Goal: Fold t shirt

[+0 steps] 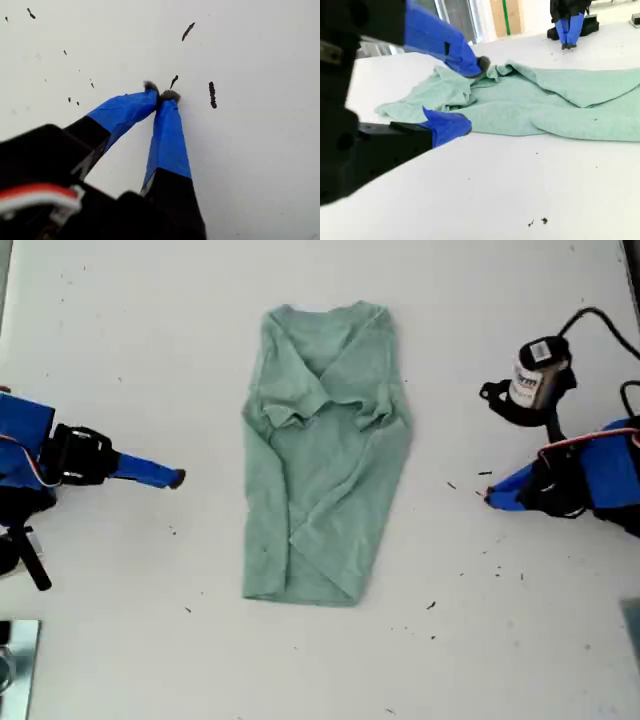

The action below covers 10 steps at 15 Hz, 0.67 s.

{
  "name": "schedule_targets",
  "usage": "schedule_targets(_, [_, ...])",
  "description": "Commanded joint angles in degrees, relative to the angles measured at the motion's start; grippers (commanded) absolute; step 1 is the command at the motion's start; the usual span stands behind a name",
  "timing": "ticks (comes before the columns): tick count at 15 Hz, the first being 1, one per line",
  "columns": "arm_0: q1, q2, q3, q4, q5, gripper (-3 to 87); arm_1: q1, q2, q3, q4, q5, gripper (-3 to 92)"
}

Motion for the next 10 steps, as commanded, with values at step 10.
schedule_targets(10, [0.7,0.44,0.62,0.0,0.44,14.8,4.48,0.7,2.02,0.09,12.74,2.4])
